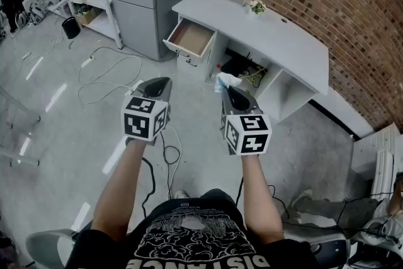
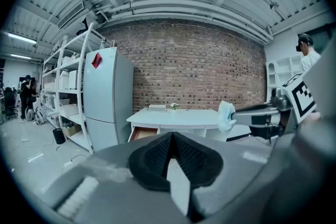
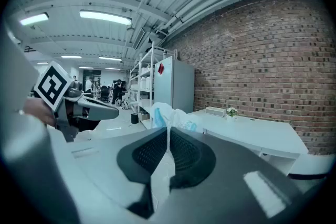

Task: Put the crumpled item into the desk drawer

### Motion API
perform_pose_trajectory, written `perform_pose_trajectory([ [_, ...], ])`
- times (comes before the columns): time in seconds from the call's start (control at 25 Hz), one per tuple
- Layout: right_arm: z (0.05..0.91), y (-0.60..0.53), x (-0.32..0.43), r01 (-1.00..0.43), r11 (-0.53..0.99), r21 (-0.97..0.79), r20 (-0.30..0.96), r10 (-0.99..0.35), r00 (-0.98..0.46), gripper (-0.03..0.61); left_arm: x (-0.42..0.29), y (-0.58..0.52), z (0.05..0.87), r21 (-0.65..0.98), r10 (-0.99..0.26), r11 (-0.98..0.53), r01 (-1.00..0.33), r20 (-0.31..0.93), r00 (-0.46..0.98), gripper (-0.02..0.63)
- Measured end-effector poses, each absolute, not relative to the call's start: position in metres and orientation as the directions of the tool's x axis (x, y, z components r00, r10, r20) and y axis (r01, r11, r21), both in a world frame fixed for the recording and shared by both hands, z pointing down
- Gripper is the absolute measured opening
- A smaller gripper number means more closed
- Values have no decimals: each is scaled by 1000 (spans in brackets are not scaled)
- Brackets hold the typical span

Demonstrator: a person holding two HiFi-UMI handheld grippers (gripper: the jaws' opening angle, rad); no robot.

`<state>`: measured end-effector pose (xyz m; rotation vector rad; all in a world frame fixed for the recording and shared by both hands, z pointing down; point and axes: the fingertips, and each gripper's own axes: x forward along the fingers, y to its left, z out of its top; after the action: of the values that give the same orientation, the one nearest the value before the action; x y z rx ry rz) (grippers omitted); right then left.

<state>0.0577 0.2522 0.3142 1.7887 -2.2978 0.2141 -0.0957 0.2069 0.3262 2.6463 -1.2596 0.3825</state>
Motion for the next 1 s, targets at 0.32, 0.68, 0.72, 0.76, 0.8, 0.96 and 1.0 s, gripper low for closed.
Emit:
perform_pose_trajectory([
  [0.32,320,248,53,-968,252,19,268,-934,-238,17,-99,203,327,55,-734,-623,-781,306,607,3],
  [0.68,322,233,61,-967,255,18,264,-934,-242,17,-87,190,330,51,-730,-627,-777,310,609,3],
  [0.72,323,230,64,-967,256,17,264,-934,-242,17,-85,187,331,48,-730,-628,-777,310,609,3],
  [0.76,325,227,66,-966,256,17,264,-933,-243,17,-83,184,333,46,-731,-627,-777,310,608,3],
  [0.8,327,224,68,-966,258,17,265,-933,-245,17,-80,182,334,45,-732,-626,-778,312,606,3],
  [0.96,332,207,80,-963,270,8,269,-928,-258,17,-69,167,341,46,-733,-620,-784,324,598,3],
  [1.0,333,202,83,-962,273,5,270,-926,-262,17,-66,162,342,45,-734,-617,-785,327,595,3],
])
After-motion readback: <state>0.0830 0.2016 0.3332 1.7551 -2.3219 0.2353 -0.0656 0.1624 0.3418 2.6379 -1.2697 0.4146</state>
